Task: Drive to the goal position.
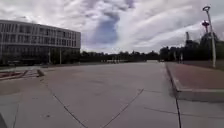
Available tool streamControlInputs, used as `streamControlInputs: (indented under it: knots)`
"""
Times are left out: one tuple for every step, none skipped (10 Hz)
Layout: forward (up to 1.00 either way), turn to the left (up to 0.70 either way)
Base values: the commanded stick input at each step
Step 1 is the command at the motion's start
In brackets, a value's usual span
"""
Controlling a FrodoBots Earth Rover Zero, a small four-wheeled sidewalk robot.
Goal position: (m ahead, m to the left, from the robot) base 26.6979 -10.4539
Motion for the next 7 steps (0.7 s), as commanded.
streamControlInputs:
  knots:
    - [0.70, 0.01]
    - [0.70, 0.01]
    - [0.70, 0.01]
    - [0.70, 0.01]
    - [0.70, 0.01]
    - [0.70, 0.01]
    - [0.70, 0.01]
